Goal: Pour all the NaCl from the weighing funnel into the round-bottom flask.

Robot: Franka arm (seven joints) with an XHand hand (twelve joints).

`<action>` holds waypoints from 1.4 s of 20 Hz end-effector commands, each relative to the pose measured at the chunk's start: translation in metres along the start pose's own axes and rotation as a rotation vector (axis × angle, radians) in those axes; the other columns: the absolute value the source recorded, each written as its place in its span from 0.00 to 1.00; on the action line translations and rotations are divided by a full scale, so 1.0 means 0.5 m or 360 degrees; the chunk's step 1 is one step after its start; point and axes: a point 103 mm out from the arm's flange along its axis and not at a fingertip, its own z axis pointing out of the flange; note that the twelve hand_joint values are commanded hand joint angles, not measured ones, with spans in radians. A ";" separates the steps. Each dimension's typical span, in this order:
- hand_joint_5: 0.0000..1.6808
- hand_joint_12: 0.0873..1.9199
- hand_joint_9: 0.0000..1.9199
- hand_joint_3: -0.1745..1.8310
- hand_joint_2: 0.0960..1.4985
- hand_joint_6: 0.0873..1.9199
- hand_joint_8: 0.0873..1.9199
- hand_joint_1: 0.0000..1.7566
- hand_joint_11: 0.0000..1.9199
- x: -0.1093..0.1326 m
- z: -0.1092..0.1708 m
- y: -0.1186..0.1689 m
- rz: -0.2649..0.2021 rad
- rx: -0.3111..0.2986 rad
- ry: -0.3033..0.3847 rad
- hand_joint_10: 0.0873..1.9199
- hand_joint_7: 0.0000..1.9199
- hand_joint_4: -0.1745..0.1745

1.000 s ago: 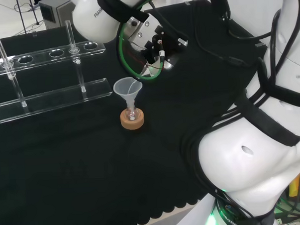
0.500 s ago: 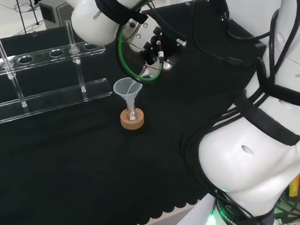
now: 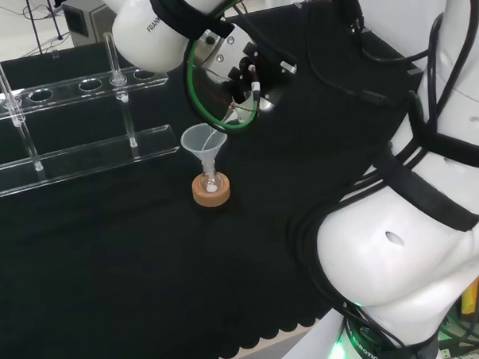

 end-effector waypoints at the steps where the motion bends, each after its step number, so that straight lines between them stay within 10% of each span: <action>1: 0.63 0.55 0.58 0.47 0.43 0.55 0.29 0.60 0.40 0.005 -0.007 -0.001 0.0006 0.0000 -0.0017 0.18 0.39 1.00; 28: 0.63 0.55 0.58 0.47 0.43 0.55 0.29 0.60 0.40 0.007 -0.009 0.002 0.0006 0.0017 -0.0096 0.17 0.39 1.00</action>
